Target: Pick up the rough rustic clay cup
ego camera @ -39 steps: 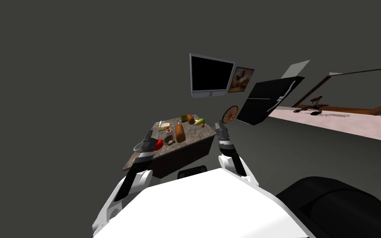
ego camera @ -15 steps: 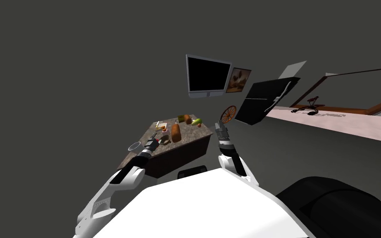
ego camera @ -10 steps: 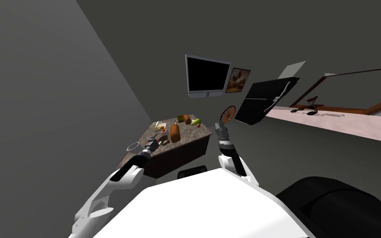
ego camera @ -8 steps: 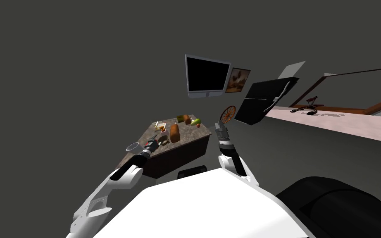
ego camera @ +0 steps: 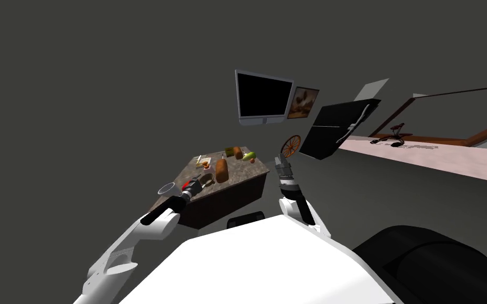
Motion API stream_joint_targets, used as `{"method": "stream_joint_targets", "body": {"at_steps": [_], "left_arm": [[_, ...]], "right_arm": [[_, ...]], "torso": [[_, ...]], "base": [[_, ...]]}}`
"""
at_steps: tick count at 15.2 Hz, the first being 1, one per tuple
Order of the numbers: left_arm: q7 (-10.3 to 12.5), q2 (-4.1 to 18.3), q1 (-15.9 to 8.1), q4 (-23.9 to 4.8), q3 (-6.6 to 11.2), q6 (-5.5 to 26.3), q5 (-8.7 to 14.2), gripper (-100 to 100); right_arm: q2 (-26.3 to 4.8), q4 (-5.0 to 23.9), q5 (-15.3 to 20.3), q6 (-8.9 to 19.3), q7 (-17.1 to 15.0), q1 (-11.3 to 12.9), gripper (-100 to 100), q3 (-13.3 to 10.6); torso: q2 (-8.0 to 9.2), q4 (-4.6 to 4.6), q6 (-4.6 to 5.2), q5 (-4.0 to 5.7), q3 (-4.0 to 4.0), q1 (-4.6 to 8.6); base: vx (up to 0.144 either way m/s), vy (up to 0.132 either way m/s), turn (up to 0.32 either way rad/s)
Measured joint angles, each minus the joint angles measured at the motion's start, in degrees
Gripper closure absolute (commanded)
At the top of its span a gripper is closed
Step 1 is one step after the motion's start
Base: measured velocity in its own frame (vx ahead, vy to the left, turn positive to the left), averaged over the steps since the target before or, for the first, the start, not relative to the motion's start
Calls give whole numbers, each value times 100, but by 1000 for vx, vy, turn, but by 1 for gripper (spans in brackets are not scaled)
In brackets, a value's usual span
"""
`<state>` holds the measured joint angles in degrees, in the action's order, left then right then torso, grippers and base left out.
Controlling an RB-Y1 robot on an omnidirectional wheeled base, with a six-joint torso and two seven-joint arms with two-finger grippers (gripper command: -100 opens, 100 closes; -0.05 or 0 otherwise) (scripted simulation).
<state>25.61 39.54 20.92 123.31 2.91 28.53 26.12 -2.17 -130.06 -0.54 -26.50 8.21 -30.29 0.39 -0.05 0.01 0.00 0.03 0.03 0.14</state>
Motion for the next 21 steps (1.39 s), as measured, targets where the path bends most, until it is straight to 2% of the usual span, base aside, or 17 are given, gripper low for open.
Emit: {"method": "stream_joint_targets", "body": {"at_steps": [21], "left_arm": [[1168,1073,-287,-176,124,2301,1026,-100]], "right_arm": [[0,0,0,0,0,0,0,0]], "torso": [[-10,2,1,-1,6,-5]], "base": [[26,-31,-9]]}}
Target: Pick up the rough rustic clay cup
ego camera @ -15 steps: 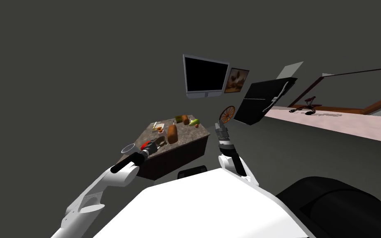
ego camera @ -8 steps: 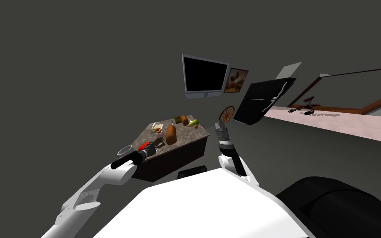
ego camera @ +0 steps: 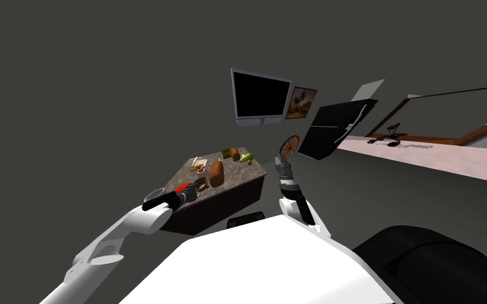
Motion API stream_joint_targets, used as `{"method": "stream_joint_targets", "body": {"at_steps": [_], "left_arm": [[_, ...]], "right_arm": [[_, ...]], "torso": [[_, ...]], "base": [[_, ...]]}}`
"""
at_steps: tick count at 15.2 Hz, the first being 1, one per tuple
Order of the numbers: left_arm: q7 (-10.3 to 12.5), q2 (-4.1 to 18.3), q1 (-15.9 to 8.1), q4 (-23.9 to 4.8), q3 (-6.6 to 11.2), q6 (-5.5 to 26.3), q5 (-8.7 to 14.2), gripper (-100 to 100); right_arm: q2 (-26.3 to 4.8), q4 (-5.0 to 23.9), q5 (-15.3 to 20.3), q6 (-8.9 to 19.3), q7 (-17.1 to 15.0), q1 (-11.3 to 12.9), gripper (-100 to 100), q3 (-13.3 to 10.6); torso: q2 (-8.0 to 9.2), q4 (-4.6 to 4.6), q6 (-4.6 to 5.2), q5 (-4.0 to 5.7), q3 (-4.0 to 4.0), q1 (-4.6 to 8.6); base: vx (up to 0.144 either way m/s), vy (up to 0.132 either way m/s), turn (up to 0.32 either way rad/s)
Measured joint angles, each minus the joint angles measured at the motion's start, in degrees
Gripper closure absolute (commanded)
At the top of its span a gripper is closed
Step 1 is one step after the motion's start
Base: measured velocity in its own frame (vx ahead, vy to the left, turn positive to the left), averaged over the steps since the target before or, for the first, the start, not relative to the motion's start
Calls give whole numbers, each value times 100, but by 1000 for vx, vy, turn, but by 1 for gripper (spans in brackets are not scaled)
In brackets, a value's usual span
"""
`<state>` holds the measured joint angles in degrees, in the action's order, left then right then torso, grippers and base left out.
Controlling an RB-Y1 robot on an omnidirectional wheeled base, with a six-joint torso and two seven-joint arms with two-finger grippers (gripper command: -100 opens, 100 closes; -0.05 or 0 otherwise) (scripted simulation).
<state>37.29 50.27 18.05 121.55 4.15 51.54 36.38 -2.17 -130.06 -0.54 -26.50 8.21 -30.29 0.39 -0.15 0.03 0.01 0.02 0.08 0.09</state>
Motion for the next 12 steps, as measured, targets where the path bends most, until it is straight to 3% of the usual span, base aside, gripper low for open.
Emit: {"method": "stream_joint_targets", "body": {"at_steps": [12], "left_arm": [[602,544,-151,-126,76,1197,549,-100]], "right_arm": [[0,0,0,0,0,0,0,0]], "torso": [[-4,1,0,0,2,1]], "base": [[42,-25,-12]]}}
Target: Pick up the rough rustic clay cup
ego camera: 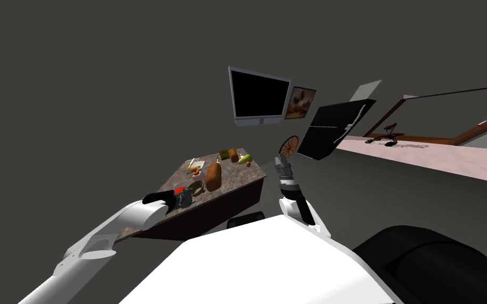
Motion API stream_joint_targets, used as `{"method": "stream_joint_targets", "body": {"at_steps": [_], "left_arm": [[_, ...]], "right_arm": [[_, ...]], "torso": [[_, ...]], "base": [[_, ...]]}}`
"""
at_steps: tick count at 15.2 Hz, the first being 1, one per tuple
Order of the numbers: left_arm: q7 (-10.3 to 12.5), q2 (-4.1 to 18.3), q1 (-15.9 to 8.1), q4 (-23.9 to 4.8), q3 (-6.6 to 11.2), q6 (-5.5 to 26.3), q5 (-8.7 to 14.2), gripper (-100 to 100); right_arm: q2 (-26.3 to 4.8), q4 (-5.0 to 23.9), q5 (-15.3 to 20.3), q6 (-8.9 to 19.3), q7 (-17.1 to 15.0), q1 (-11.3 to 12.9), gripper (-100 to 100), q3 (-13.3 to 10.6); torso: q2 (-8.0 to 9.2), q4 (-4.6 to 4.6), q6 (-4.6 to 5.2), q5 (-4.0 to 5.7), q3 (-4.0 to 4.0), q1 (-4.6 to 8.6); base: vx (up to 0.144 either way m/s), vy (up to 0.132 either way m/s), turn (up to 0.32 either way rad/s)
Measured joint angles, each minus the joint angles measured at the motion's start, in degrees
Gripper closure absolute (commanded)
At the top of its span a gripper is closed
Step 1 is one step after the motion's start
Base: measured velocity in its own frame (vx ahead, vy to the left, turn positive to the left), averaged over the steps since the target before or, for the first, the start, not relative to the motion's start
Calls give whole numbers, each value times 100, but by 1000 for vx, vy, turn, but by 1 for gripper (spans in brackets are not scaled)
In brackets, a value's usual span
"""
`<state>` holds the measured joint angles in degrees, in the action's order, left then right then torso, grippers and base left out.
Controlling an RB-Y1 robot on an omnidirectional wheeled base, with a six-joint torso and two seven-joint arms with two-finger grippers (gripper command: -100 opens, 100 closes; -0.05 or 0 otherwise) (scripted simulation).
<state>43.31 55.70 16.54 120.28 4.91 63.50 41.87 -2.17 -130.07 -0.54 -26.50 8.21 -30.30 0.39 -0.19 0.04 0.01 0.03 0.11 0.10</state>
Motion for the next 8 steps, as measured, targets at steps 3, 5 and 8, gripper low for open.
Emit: {"method": "stream_joint_targets", "body": {"at_steps": [3,5,8], "left_arm": [[100,83,-18,-17,20,201,90,-100],[43,-12,-60,-162,-38,131,16,-100],[-81,-118,-71,-364,-80,-17,-48,100]], "right_arm": [[0,0,0,0,0,0,0,0],[0,0,0,0,0,1,0,0],[0,0,0,0,0,0,0,0]], "torso": [[3,0,-1,-1,-1,-4],[9,-1,1,-3,-5,-7],[15,-3,-1,-3,-8,-10]], "base": [[28,-11,-16],[10,-5,-65],[5,-2,-22]]}}
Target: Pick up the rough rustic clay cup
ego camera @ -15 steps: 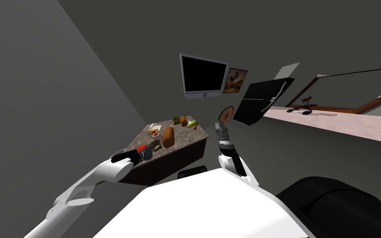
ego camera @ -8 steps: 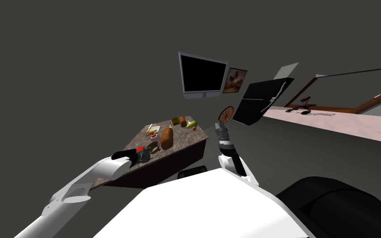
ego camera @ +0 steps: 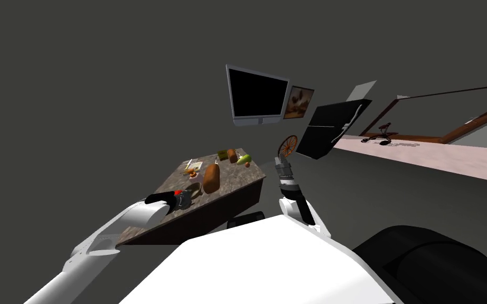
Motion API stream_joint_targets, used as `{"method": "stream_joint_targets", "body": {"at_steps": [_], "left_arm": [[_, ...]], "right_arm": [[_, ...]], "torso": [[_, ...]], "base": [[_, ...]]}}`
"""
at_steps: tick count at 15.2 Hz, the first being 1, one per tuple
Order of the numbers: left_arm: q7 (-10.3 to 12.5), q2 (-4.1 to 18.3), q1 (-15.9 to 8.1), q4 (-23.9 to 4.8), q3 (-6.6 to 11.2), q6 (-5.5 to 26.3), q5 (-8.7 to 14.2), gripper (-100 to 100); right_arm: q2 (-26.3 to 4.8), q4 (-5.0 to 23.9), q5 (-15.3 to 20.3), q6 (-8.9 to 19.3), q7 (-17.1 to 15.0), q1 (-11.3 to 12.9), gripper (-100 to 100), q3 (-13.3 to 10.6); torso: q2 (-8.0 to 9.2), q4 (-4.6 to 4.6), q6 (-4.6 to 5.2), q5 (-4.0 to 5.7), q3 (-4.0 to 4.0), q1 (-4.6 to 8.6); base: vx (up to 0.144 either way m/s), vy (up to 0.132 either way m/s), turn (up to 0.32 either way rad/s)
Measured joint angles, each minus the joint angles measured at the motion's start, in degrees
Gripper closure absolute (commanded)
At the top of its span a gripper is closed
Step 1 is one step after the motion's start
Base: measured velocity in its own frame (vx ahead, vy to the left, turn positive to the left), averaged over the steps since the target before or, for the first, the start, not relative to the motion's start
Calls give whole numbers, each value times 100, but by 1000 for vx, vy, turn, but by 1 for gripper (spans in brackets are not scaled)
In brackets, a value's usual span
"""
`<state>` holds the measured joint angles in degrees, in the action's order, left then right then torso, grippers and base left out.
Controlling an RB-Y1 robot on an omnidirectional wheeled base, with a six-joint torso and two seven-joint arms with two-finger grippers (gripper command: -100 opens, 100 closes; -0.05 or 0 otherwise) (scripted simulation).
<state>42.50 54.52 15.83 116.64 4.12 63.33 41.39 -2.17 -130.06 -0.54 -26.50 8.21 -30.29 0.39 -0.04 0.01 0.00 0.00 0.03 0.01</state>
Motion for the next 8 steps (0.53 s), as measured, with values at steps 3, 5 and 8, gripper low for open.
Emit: {"method": "stream_joint_targets", "body": {"at_steps": [3,5,8], "left_arm": [[-2,-1,6,1,-6,5,3,100],[-1,-2,7,0,-6,5,2,100],[97,118,19,197,48,123,80,100]], "right_arm": [[0,0,0,0,0,0,0,0],[0,0,0,0,0,0,0,0],[0,0,0,0,0,0,0,0]], "torso": [[-1,-3,3,0,-1,-4],[-2,-3,3,1,-1,-6],[6,-8,1,5,-7,-4]], "base": [[0,0,0],[-3,1,24],[-8,6,46]]}}
